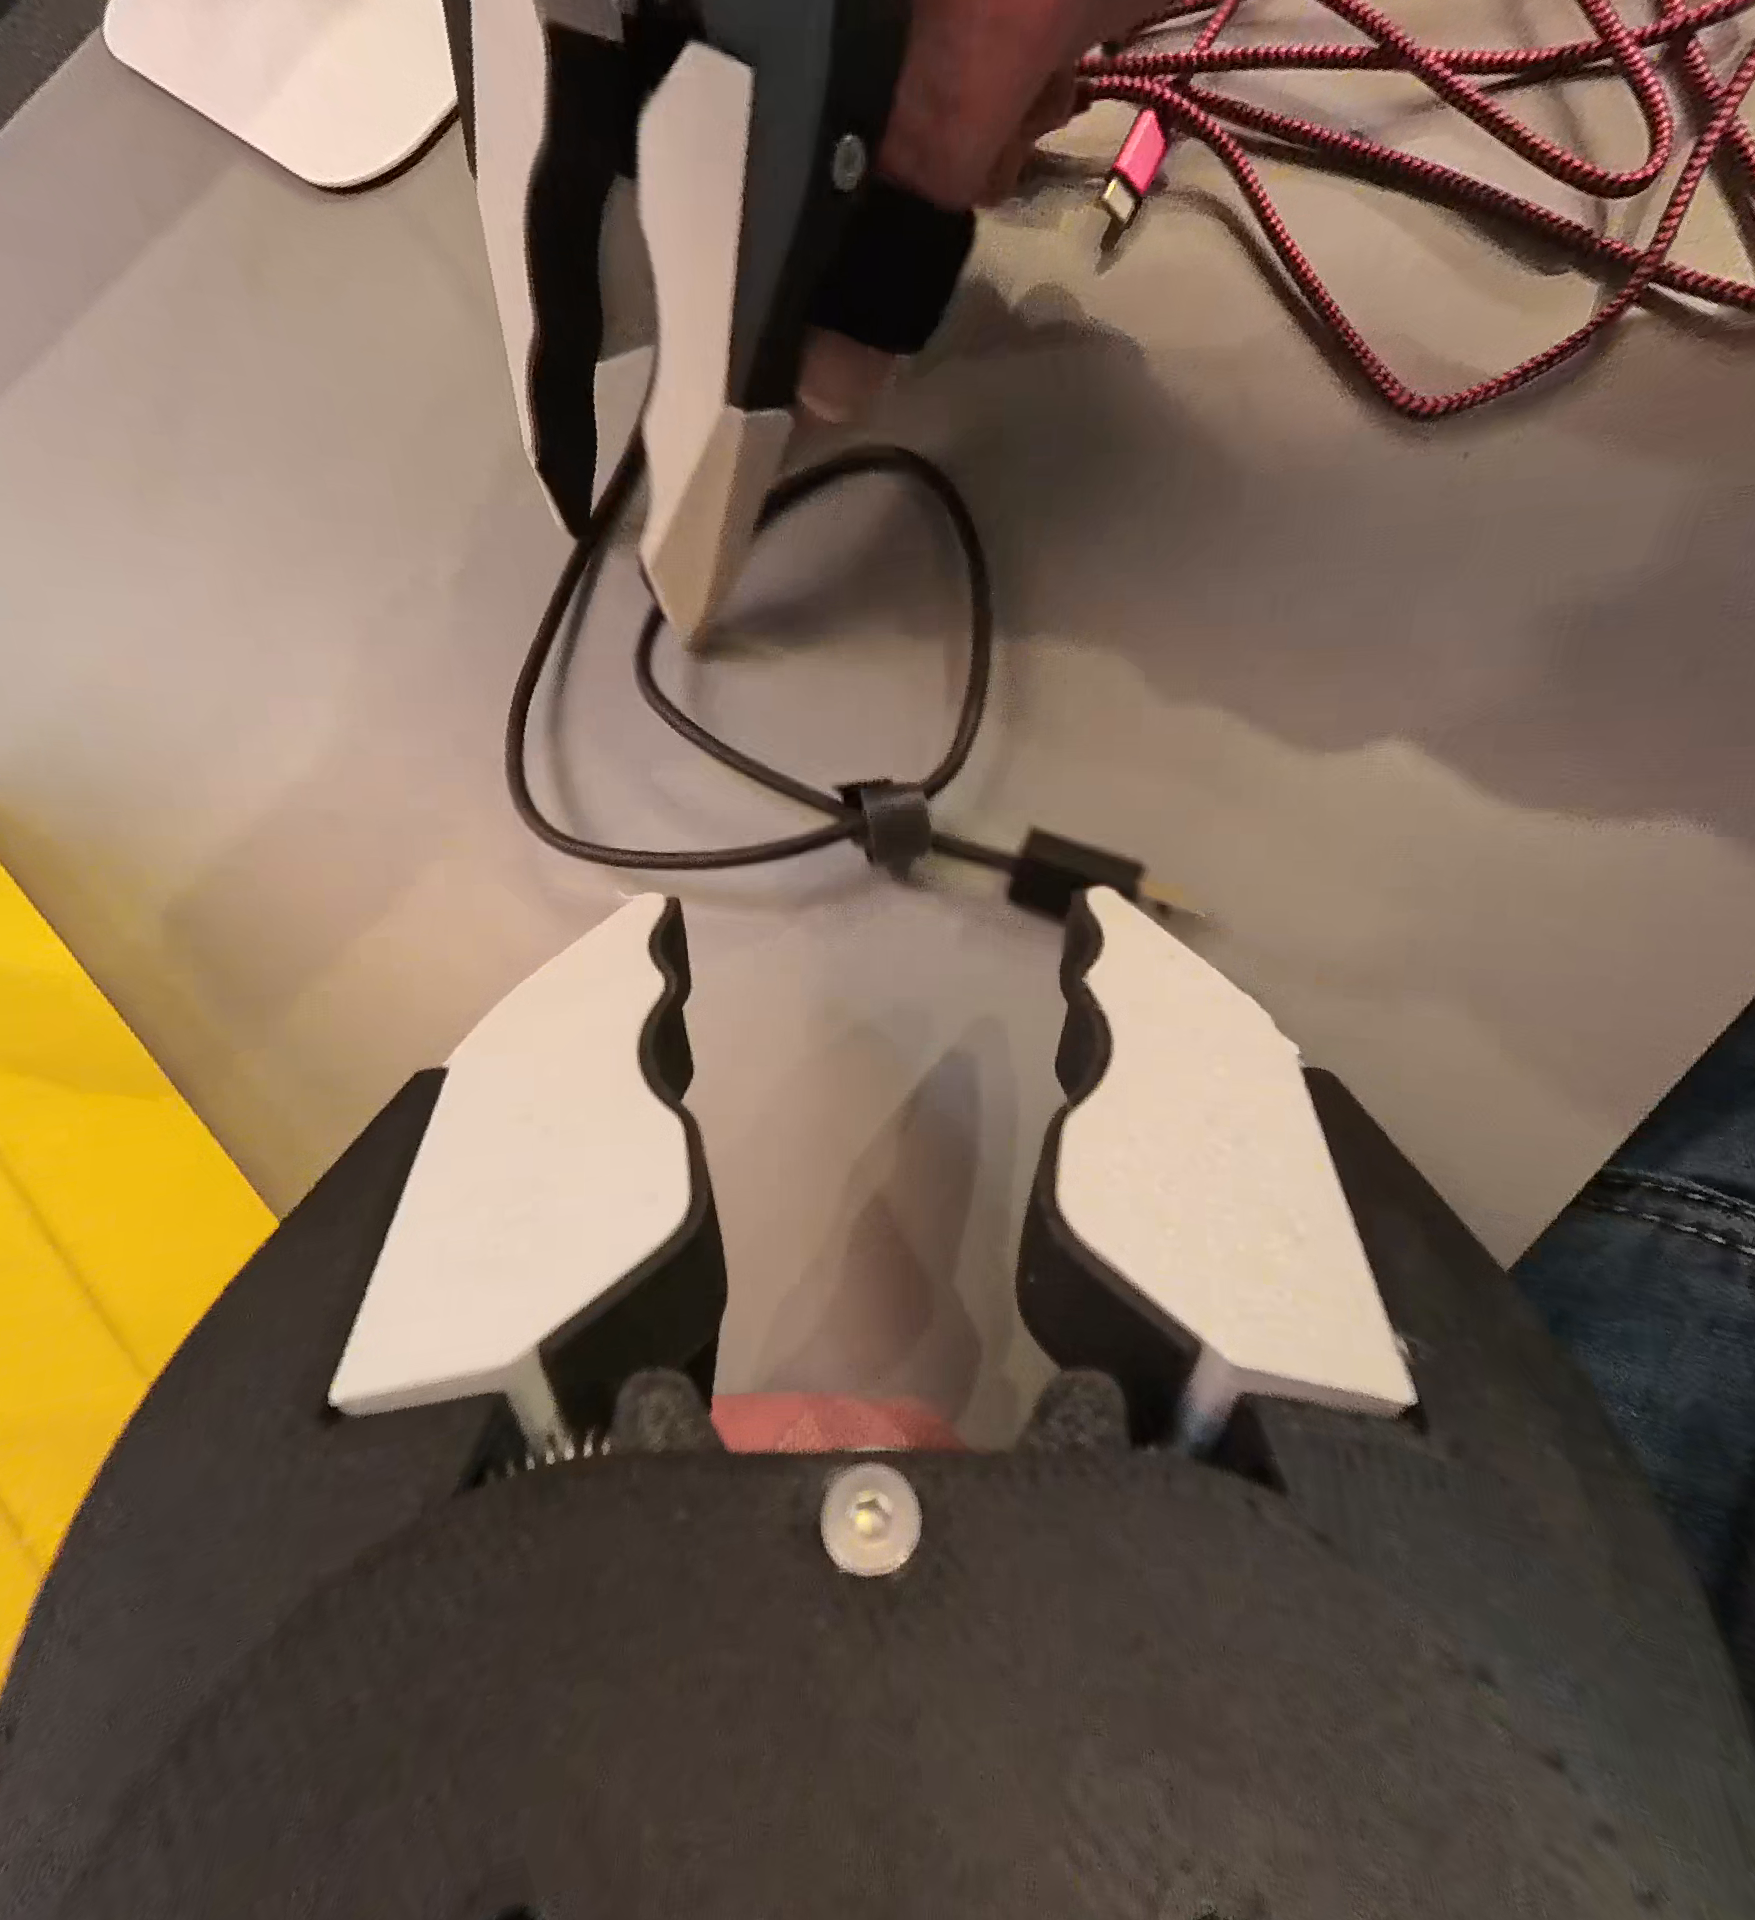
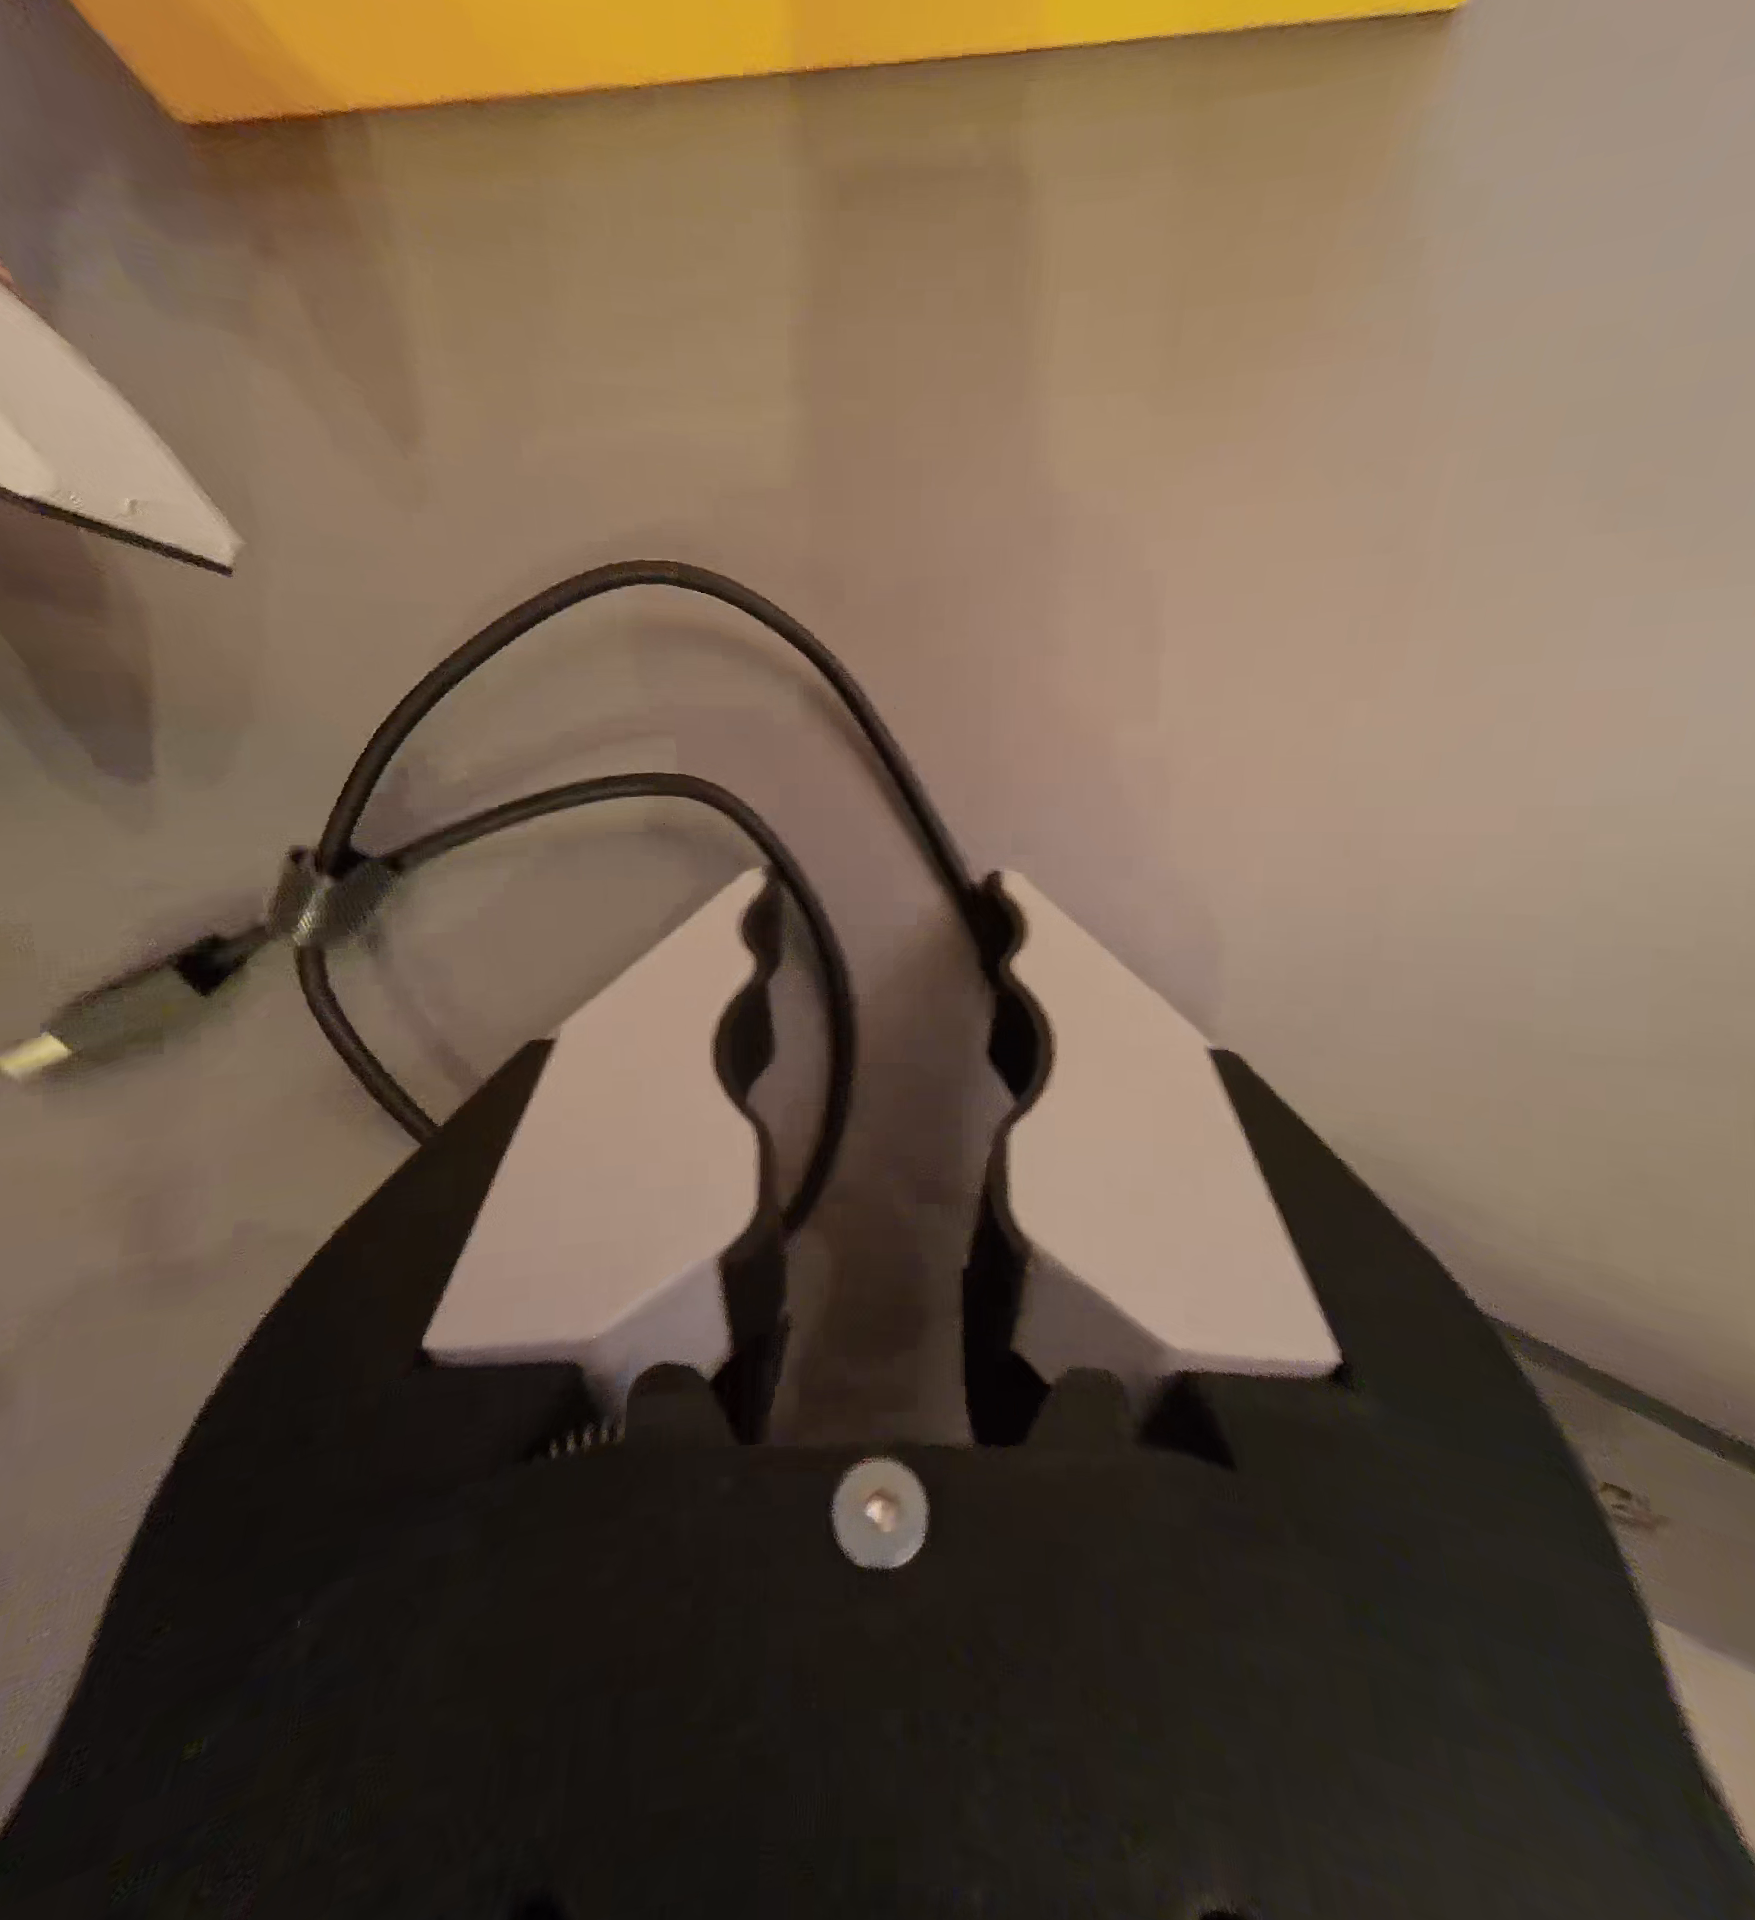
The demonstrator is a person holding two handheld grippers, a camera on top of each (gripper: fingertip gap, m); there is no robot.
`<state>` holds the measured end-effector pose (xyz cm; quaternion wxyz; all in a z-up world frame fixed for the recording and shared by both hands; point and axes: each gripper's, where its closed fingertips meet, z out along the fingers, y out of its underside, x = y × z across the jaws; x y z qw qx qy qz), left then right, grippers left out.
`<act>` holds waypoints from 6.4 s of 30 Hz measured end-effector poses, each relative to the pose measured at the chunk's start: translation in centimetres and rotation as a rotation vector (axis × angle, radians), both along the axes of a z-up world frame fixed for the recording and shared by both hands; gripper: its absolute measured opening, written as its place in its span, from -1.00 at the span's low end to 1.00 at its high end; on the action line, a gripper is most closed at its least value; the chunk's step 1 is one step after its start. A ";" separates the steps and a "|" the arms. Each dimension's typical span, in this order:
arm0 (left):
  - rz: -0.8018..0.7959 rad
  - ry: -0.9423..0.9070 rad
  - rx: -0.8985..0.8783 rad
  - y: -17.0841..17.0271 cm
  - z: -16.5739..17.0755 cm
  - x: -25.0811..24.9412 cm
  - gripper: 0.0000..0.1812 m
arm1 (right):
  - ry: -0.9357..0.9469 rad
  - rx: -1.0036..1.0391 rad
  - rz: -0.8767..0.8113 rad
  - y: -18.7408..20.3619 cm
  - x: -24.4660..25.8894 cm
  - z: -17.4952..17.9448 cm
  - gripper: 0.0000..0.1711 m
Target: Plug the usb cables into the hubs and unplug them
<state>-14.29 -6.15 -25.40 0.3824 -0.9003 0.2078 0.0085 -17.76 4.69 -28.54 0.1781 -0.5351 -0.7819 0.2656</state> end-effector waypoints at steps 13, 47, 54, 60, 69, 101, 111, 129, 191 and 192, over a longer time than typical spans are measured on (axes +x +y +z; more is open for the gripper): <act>-0.017 -0.004 -0.010 0.0 -0.6 0.4 -0.25 | -0.046 -0.009 -0.102 0.2 3.2 1.9 -0.23; -0.087 0.020 0.007 1.4 -1.0 3.1 -0.25 | 0.236 0.004 -0.730 6.7 21.7 10.8 -0.97; -0.086 0.026 -0.015 1.5 -1.9 3.1 -0.25 | 0.470 0.159 -0.810 9.5 29.5 25.1 -0.97; -0.096 0.028 -0.022 1.4 -2.5 3.9 -0.24 | 0.494 0.321 -0.901 10.6 38.1 30.8 -0.98; -0.080 0.006 -0.021 1.8 -2.6 4.1 -0.25 | 0.542 0.483 -0.991 9.7 45.7 37.8 -0.96; -0.075 -0.001 -0.011 2.0 -2.6 4.5 -0.28 | 0.223 0.215 -1.337 10.4 53.3 9.6 -0.97; -0.076 0.012 -0.009 2.0 -2.6 4.6 -0.29 | -0.234 0.189 -1.122 9.3 52.4 2.9 -0.99; -0.079 0.022 -0.030 1.7 -2.6 4.6 -0.26 | -0.170 0.297 -0.958 8.7 49.1 15.5 -0.44; -0.199 0.055 0.048 2.3 -2.3 7.8 -0.16 | 0.094 0.807 -0.801 21.6 44.0 34.7 -0.98; -0.199 0.050 0.048 2.4 -2.3 7.9 -0.16 | 0.054 0.821 -0.808 21.8 44.8 34.0 -0.98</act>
